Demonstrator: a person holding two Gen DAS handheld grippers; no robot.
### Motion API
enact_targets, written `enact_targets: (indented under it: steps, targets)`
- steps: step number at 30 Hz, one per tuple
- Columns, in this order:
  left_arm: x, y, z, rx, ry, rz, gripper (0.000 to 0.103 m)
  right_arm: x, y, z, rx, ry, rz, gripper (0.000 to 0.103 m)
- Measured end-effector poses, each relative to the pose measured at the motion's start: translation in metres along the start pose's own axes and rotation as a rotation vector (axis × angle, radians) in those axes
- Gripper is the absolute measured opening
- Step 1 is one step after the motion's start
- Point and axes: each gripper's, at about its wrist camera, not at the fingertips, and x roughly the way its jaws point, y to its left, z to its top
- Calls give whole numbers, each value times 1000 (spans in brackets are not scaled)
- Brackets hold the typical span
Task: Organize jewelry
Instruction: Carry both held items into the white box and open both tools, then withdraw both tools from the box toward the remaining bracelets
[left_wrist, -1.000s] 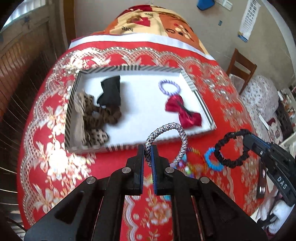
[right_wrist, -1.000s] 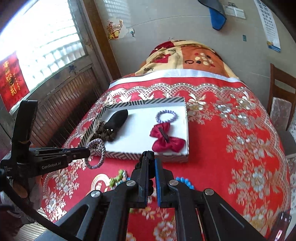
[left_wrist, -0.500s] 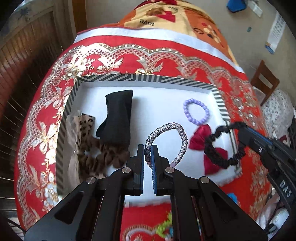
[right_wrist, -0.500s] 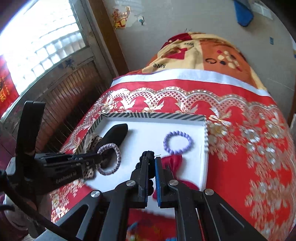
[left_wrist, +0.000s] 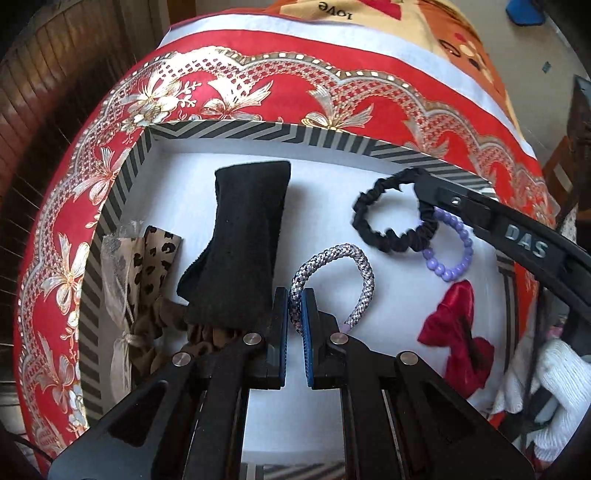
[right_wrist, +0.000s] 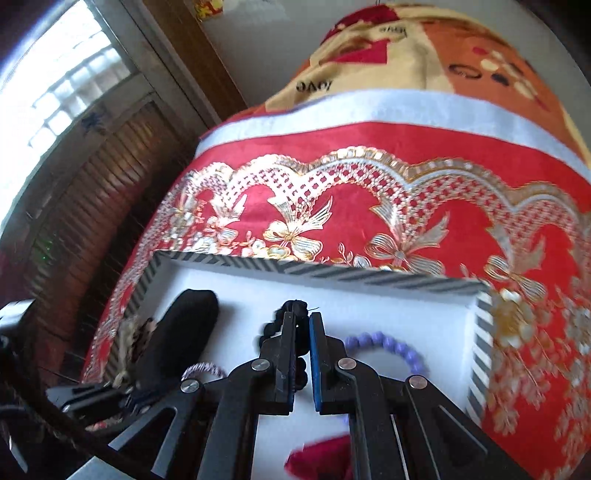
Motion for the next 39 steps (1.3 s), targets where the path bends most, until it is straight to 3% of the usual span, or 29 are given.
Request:
enact_targets:
  steps: [5, 9, 13, 18, 25, 39]
  targets:
    - [6, -2, 3, -10, -1, 17, 6, 23, -8, 5, 5, 48, -36, 6]
    - [10, -3, 2, -17, -11, 13, 7, 24, -18, 6, 43, 52, -25, 14]
    - [10, -4, 1, -29, -23, -4, 33, 9, -20, 3, 41, 24, -11, 21]
    - [-2, -9, -3, -18, -46, -10, 40, -23, -17, -6, 50, -14, -17, 28]
    - [-21, -13, -18, 15, -64, -14, 41, -68, -11, -37, 64, -44, -50, 38]
    - [-65, -6, -65, 73, -108, -28, 41, -119, 19, -104, 64, -74, -137, 39]
